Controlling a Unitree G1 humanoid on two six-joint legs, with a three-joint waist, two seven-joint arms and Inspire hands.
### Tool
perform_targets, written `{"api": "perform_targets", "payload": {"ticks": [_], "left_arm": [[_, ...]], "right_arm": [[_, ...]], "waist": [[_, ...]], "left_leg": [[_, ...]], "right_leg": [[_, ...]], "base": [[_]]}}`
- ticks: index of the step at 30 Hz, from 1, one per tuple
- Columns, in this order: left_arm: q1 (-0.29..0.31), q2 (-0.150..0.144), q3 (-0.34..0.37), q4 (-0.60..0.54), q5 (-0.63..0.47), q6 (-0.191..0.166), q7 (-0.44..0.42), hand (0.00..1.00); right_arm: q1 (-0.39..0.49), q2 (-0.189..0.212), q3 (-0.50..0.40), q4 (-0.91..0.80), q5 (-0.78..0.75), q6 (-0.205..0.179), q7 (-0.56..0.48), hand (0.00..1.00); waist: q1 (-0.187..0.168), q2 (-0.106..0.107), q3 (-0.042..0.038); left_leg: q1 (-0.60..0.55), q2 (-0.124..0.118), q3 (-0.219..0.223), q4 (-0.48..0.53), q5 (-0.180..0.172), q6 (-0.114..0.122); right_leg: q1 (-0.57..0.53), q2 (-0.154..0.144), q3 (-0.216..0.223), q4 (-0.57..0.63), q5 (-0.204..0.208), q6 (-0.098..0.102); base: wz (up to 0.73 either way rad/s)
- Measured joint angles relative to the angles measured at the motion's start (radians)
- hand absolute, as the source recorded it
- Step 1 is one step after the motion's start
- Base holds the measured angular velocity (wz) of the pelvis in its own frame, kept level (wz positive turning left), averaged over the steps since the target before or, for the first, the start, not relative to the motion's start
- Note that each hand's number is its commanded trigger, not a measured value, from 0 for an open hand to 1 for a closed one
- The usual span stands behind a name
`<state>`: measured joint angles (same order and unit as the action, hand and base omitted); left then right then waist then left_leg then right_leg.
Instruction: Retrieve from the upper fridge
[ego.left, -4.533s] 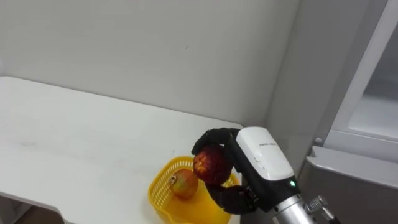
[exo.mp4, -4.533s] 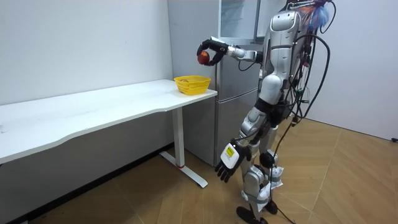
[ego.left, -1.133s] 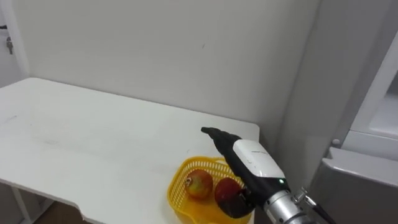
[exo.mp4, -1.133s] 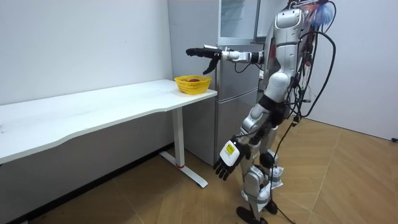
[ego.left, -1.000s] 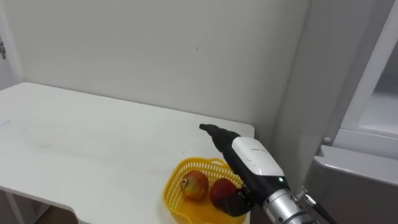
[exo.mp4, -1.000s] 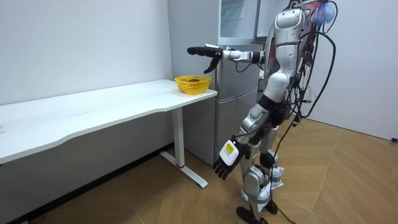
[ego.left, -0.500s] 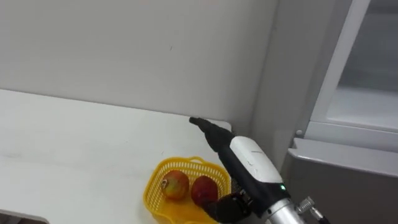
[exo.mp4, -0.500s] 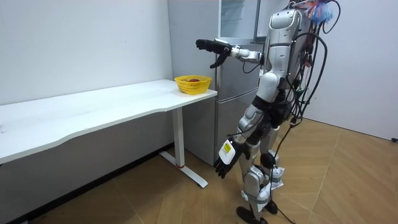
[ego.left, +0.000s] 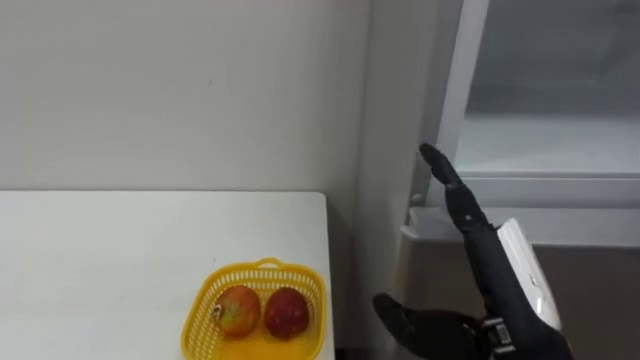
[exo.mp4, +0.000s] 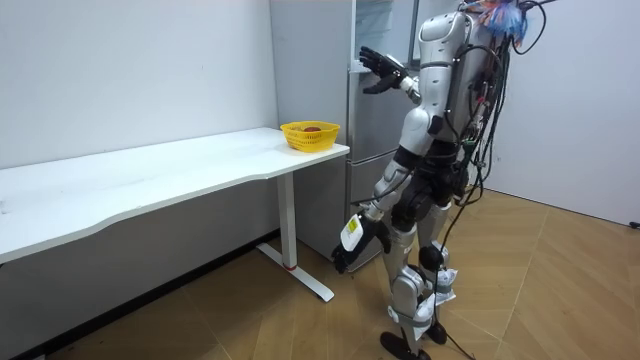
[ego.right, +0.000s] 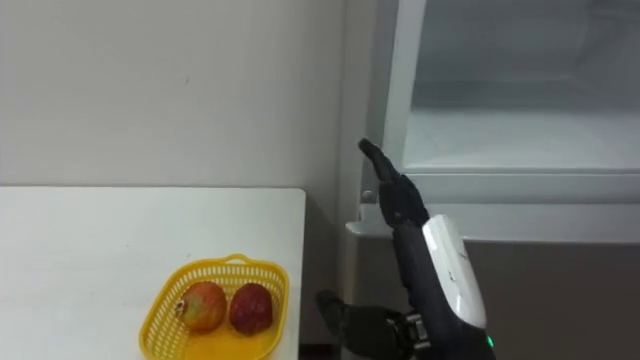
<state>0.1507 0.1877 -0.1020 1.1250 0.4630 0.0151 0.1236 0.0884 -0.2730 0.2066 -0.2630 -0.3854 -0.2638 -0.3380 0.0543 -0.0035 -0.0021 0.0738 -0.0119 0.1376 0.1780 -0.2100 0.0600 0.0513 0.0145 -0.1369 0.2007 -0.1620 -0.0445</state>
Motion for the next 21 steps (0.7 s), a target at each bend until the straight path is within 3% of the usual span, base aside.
{"api": "perform_targets", "payload": {"ticks": [9,11,14,16,18,21], "left_arm": [[0.009,-0.009,-0.001,-0.003,0.001,-0.003,0.000,0.00],[0.009,-0.009,-0.002,-0.003,0.000,-0.003,0.002,0.00],[0.009,-0.009,-0.002,-0.004,-0.001,-0.004,0.005,0.00],[0.008,-0.009,-0.002,-0.006,-0.001,-0.006,0.005,0.00],[0.008,-0.009,-0.002,-0.021,0.000,-0.014,0.004,0.00],[0.008,-0.009,-0.002,-0.039,0.000,-0.015,0.004,0.00]], "right_arm": [[0.080,0.020,-0.023,0.002,-0.045,-0.010,-0.011,0.00],[0.109,0.020,-0.033,0.022,-0.080,-0.040,-0.029,0.00],[0.166,0.020,-0.034,0.041,-0.090,-0.052,-0.038,0.00],[0.187,0.022,-0.033,0.074,-0.084,-0.035,-0.031,0.00],[0.222,0.022,-0.040,0.115,-0.078,0.012,-0.019,0.00],[0.252,0.022,-0.048,0.128,-0.069,0.036,-0.010,0.00]], "waist": [[-0.045,-0.007,-0.0038],[-0.054,-0.008,-0.0055],[-0.066,-0.004,-0.0069],[-0.078,0.000,-0.0071],[-0.081,0.011,-0.0072],[-0.085,0.020,-0.0103]], "left_leg": [[0.005,-0.001,0.031,0.005,-0.003,0.005],[0.007,-0.001,0.033,0.006,-0.004,0.006],[0.006,0.000,0.040,0.005,-0.004,0.006],[0.006,0.000,0.041,0.005,-0.005,0.008],[0.002,0.000,0.049,0.005,-0.006,0.009],[0.000,0.000,0.058,0.002,-0.006,0.010]], "right_leg": [[-0.016,0.005,0.051,0.004,-0.002,0.002],[-0.014,0.005,0.053,0.003,-0.001,0.003],[-0.007,0.005,0.054,0.003,0.004,0.004],[-0.009,0.005,0.055,0.004,0.004,0.005],[-0.018,0.005,0.061,0.005,0.004,0.005],[-0.032,0.006,0.071,0.008,0.004,0.006]], "base": [[-0.11],[0.00],[-0.05],[-0.03],[-0.11],[-0.12]]}}
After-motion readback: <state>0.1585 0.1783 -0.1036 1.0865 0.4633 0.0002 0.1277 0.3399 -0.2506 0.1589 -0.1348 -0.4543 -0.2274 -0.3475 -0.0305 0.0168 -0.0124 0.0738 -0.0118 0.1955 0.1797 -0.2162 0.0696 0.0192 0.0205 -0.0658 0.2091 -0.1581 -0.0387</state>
